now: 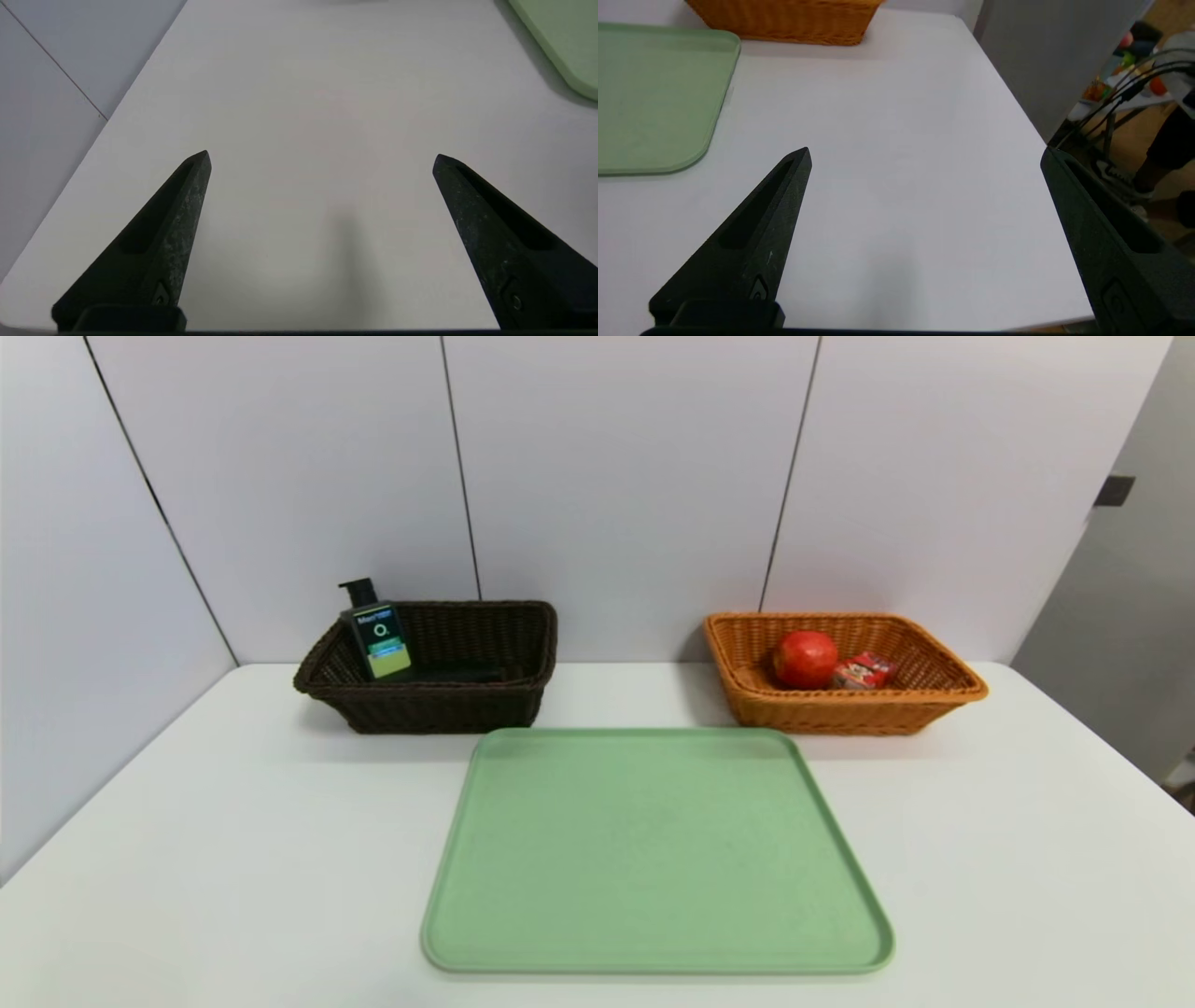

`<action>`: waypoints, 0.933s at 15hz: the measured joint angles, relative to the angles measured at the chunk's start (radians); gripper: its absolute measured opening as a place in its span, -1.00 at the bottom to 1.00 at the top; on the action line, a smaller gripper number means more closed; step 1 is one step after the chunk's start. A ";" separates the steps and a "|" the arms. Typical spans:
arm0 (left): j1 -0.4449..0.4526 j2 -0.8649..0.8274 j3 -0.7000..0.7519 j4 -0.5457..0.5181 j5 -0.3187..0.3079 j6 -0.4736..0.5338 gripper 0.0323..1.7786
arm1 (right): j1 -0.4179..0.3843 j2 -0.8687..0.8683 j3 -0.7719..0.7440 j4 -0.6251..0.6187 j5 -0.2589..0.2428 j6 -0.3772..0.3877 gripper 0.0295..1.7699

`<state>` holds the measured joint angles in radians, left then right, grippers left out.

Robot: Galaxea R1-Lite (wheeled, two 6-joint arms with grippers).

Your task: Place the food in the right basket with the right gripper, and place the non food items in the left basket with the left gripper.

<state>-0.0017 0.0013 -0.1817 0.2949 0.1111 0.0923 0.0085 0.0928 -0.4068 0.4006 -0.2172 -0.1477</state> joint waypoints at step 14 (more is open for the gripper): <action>0.002 -0.001 0.143 -0.205 -0.134 -0.003 0.90 | -0.001 -0.094 0.402 -0.431 0.251 -0.066 0.91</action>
<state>0.0000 0.0000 -0.0383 0.0898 -0.0230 0.0894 0.0070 -0.0017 -0.0047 -0.0302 0.0336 -0.2136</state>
